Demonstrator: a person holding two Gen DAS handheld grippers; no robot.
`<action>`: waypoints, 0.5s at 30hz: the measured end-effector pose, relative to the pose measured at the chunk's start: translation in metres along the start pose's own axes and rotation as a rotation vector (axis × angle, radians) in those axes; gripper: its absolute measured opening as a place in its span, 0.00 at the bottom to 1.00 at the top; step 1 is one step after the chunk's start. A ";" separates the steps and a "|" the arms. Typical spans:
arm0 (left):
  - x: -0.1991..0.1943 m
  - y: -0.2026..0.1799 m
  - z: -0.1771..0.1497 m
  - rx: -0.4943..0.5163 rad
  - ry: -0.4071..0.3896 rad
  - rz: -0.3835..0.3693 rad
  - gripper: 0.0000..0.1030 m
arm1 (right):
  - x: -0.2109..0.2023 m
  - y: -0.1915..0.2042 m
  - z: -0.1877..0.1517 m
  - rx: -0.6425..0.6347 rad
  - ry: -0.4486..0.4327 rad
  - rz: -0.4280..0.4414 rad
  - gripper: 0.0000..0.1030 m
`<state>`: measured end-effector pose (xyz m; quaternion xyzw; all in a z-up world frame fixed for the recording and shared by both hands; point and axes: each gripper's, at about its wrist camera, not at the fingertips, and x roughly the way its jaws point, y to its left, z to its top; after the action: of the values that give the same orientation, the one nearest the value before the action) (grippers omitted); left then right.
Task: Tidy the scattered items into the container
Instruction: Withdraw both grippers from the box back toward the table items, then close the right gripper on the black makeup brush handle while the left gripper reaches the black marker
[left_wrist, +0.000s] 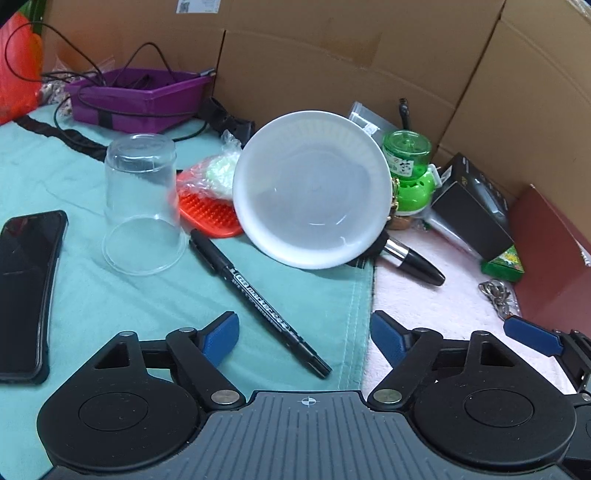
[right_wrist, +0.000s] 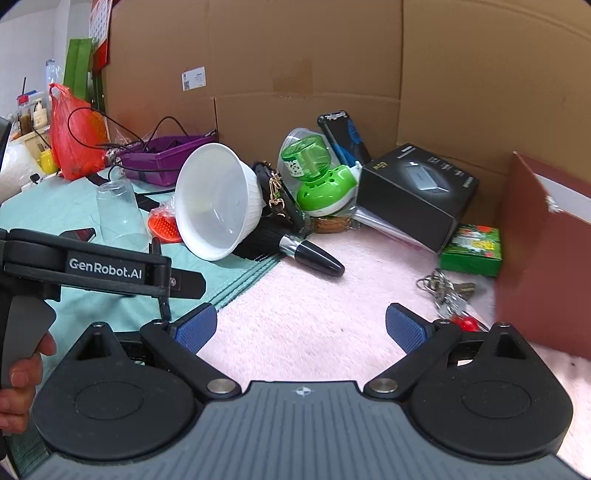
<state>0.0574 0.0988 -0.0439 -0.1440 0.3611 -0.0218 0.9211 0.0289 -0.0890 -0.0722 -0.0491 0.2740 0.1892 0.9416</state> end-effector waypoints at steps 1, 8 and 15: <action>0.002 0.000 0.002 0.004 0.000 0.004 0.81 | 0.004 -0.001 0.001 -0.003 0.004 0.001 0.95; 0.009 0.002 0.011 0.004 0.007 0.031 0.54 | 0.024 -0.007 0.006 -0.014 0.019 0.014 0.91; 0.015 0.004 0.016 -0.003 0.016 0.039 0.35 | 0.046 -0.014 0.014 -0.027 0.039 0.035 0.83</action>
<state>0.0788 0.1045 -0.0436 -0.1382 0.3710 -0.0047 0.9183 0.0772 -0.0844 -0.0850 -0.0608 0.2907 0.2083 0.9319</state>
